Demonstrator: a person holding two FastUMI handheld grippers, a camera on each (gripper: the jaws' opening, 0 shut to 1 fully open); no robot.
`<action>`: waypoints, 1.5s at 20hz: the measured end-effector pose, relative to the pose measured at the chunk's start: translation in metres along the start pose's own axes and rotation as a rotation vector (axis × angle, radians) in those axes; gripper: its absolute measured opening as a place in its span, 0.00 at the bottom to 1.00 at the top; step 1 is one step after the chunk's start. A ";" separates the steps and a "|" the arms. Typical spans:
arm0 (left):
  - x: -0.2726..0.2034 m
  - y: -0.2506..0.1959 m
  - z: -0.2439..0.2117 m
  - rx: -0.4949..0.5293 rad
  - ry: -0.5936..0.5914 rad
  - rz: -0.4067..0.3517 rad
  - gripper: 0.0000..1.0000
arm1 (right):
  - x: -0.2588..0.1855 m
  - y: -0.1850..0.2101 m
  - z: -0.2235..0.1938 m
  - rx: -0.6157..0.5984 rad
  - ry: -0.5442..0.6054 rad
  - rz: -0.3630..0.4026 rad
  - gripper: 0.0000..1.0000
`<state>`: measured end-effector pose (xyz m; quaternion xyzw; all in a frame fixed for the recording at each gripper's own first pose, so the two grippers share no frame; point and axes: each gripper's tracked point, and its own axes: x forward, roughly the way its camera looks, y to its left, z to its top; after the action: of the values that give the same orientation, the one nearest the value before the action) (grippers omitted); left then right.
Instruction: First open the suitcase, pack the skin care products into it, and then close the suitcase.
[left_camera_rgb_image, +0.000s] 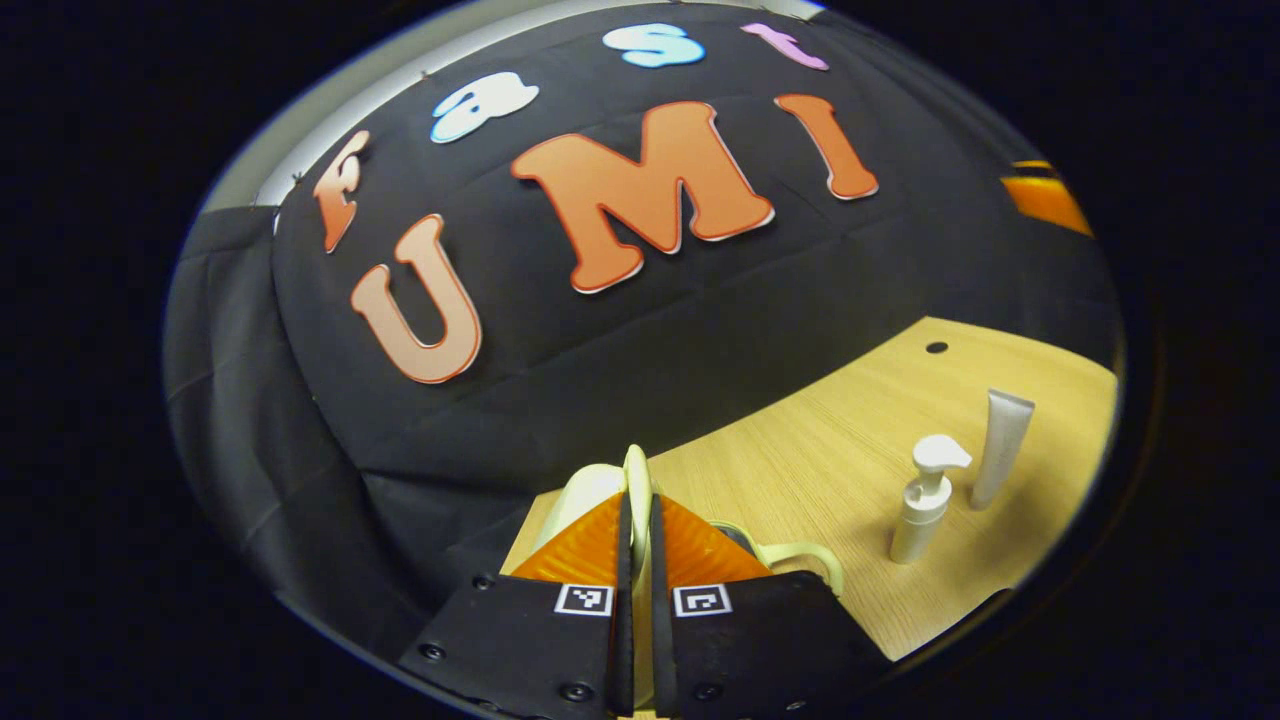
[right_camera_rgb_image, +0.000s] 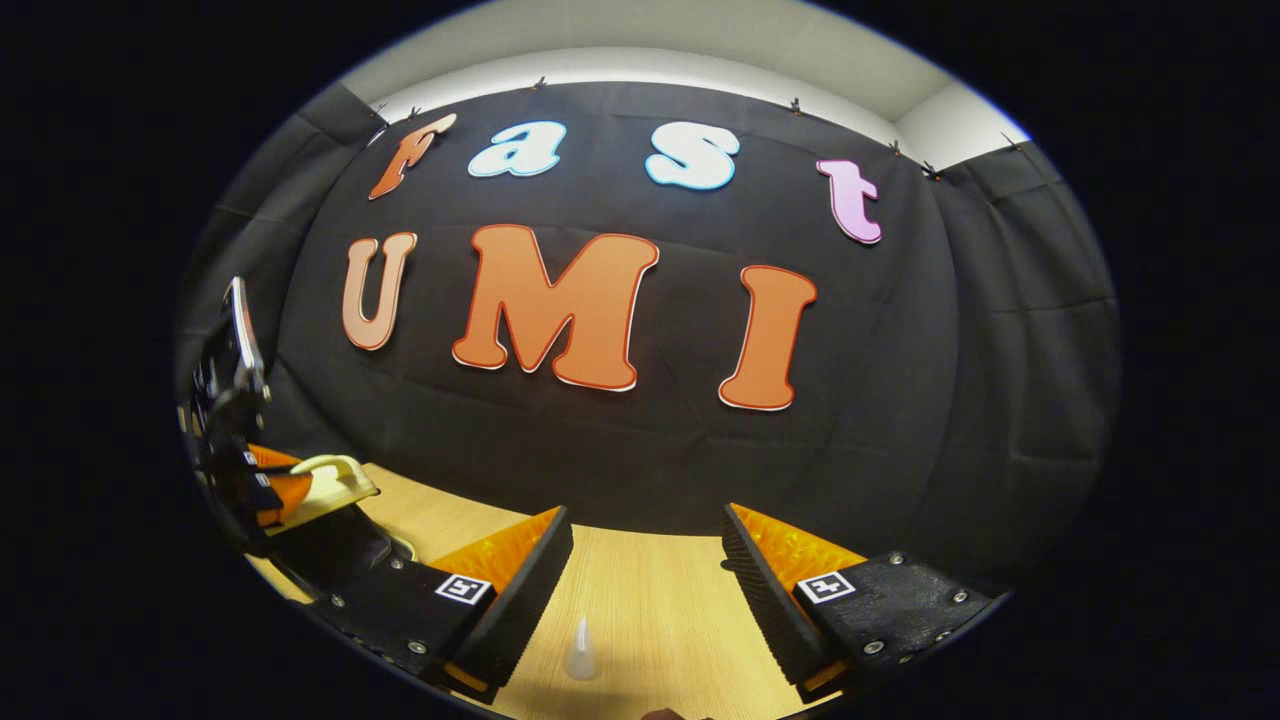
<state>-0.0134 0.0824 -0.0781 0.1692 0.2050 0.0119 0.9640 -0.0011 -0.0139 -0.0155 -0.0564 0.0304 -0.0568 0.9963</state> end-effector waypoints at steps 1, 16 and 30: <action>0.001 0.002 0.002 -0.017 -0.002 0.002 0.08 | 0.002 0.004 0.000 0.001 0.003 0.007 0.96; 0.008 0.065 0.003 -0.197 -0.004 0.076 0.08 | 0.012 0.035 0.006 -0.018 0.014 0.014 0.95; 0.016 0.121 -0.042 -0.439 0.080 0.120 0.08 | 0.017 0.107 0.020 -0.036 0.005 0.020 0.95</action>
<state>-0.0101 0.2110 -0.0802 -0.0331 0.2252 0.1201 0.9663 0.0290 0.0919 -0.0091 -0.0737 0.0347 -0.0466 0.9956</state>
